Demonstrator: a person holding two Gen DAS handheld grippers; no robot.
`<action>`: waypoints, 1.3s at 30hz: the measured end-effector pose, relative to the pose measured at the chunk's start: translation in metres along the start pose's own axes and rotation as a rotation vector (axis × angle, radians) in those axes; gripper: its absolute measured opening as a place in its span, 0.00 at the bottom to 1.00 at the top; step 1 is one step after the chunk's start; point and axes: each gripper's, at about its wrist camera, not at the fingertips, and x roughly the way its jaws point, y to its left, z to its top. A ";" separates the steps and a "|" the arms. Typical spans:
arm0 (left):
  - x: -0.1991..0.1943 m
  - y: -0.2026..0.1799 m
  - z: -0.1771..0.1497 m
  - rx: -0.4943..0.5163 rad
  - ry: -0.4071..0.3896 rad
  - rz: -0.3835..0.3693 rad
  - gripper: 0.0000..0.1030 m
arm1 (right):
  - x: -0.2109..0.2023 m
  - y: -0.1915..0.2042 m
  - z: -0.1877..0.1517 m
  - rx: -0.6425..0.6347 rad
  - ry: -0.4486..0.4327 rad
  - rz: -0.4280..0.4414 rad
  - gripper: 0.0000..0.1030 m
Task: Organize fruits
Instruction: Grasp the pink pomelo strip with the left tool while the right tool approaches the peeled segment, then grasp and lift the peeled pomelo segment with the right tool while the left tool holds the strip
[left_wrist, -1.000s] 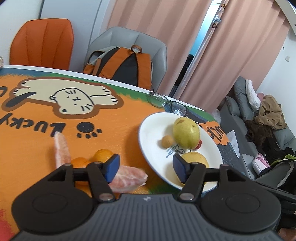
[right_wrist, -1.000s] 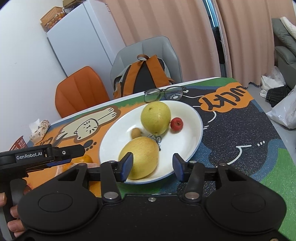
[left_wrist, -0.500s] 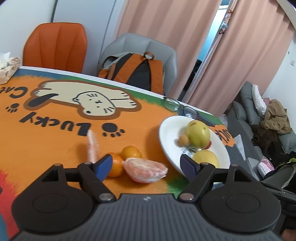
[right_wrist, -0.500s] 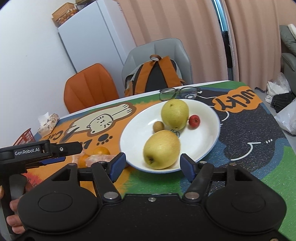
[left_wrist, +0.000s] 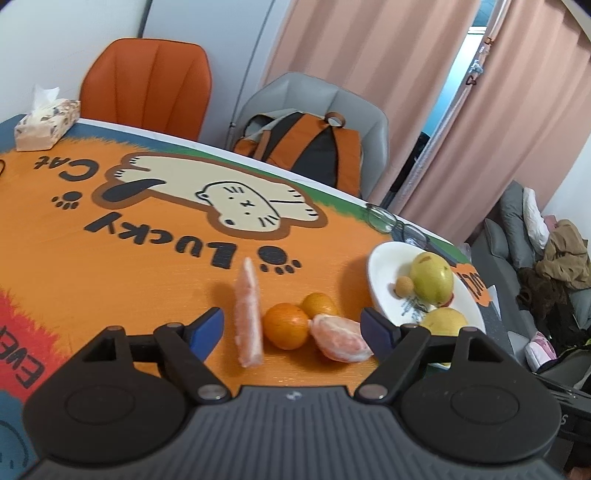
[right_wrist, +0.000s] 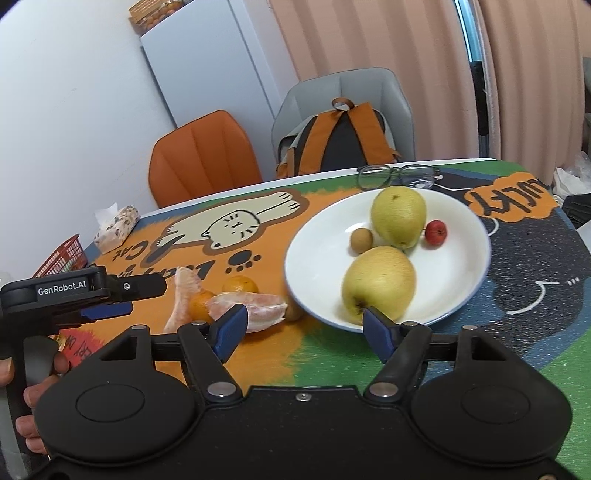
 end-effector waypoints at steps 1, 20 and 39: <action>0.000 0.003 0.000 -0.003 -0.002 0.004 0.77 | 0.001 0.002 0.000 -0.002 0.001 0.002 0.67; 0.021 0.034 -0.010 -0.049 0.032 0.001 0.46 | 0.035 0.036 0.000 -0.075 0.057 0.055 0.67; 0.056 0.049 -0.017 -0.092 0.089 -0.028 0.17 | 0.075 0.058 0.009 -0.147 0.103 0.079 0.73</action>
